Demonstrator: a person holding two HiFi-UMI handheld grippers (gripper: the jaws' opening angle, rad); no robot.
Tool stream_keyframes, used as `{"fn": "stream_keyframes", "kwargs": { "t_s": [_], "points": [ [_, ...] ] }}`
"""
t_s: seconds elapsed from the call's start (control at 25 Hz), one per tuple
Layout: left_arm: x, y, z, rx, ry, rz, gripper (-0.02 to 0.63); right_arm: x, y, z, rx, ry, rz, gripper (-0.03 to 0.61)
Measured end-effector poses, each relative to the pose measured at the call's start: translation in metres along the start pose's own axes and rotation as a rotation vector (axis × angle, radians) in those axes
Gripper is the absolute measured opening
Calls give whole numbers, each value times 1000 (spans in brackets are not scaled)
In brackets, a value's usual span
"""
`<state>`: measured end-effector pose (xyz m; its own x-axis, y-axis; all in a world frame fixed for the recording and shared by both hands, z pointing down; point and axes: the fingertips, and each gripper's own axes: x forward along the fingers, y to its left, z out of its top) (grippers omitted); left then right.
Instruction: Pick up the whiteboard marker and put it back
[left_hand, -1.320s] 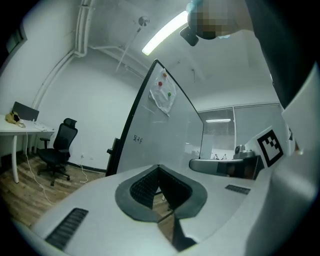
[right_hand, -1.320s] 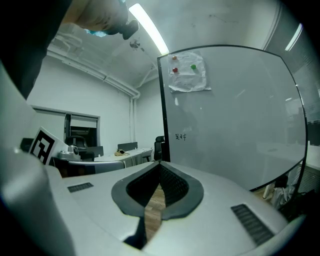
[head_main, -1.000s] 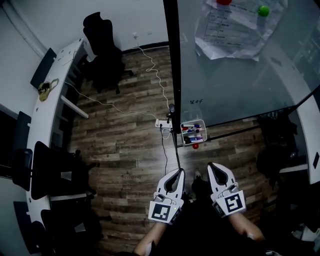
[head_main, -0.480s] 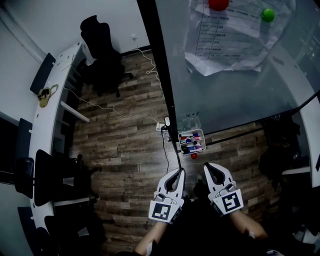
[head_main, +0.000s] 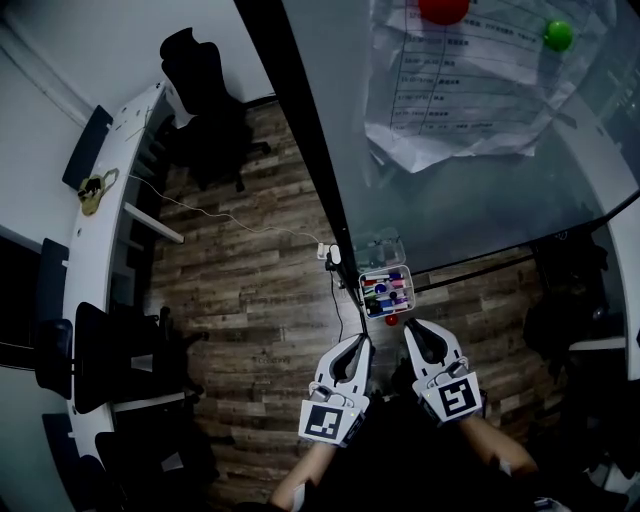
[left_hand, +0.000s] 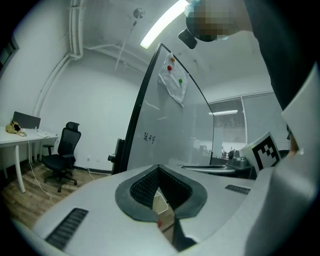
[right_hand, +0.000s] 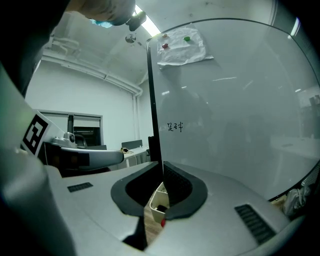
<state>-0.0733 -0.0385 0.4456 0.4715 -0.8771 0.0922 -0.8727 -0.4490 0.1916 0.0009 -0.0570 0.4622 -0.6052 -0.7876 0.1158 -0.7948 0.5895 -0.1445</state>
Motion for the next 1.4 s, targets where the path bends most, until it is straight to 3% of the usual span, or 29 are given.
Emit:
{"fn": "stream_keyframes", "kwargs": {
  "t_s": [0.52, 0.68, 0.88, 1.4],
  "points": [
    [15, 10, -13, -32, 43, 16, 8, 26, -13, -16, 4, 56, 2, 25],
    [22, 17, -12, -3, 51, 26, 8, 36, -14, -27, -16, 100, 15, 76],
    [26, 16, -16, -42, 60, 25, 8, 51, -17, -38, -54, 136, 6, 127],
    [29, 26, -18, -52, 71, 53, 8, 70, -21, -49, -70, 164, 7, 129]
  ]
}}
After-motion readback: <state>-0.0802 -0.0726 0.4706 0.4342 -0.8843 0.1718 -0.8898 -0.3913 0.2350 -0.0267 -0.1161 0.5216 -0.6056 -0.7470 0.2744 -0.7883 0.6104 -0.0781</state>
